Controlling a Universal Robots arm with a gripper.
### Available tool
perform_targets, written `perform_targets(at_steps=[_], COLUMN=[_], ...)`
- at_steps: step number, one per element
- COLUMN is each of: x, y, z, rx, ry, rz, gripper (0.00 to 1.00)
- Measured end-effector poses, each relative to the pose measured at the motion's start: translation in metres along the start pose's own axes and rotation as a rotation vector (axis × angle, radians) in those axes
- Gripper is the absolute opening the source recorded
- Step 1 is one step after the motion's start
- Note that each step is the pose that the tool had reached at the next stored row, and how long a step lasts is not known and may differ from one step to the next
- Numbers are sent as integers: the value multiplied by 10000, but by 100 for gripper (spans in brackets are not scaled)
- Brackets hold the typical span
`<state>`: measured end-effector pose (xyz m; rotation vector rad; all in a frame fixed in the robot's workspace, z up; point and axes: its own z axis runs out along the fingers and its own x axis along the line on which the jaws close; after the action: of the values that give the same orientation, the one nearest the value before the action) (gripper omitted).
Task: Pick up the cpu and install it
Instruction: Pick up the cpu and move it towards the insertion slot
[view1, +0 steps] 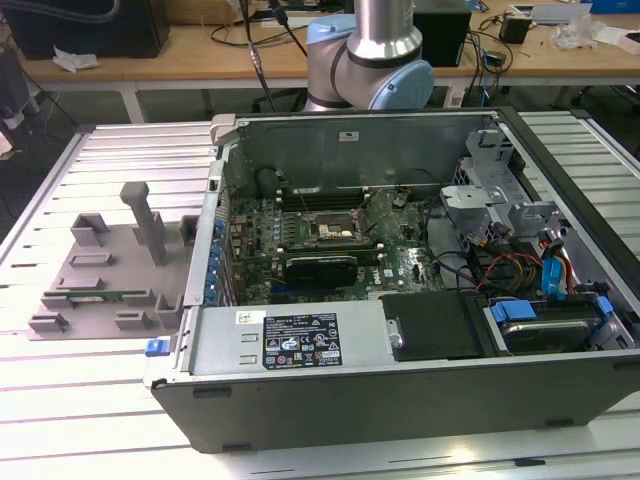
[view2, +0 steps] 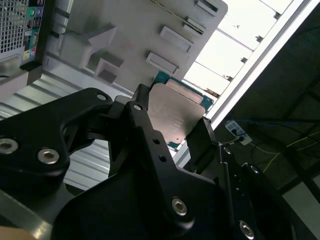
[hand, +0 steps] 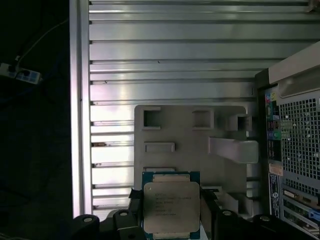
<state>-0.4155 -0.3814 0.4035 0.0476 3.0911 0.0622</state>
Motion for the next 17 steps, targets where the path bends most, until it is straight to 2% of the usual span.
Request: perform_targets(at_steps=[8, 11, 17], x=[-11, -16, -24], y=[9, 14, 20], z=[-218, -337, -490], rx=[0, 0, 0], ry=[-1, 0, 0], rz=[0, 0, 0], gripper=[55, 55, 55])
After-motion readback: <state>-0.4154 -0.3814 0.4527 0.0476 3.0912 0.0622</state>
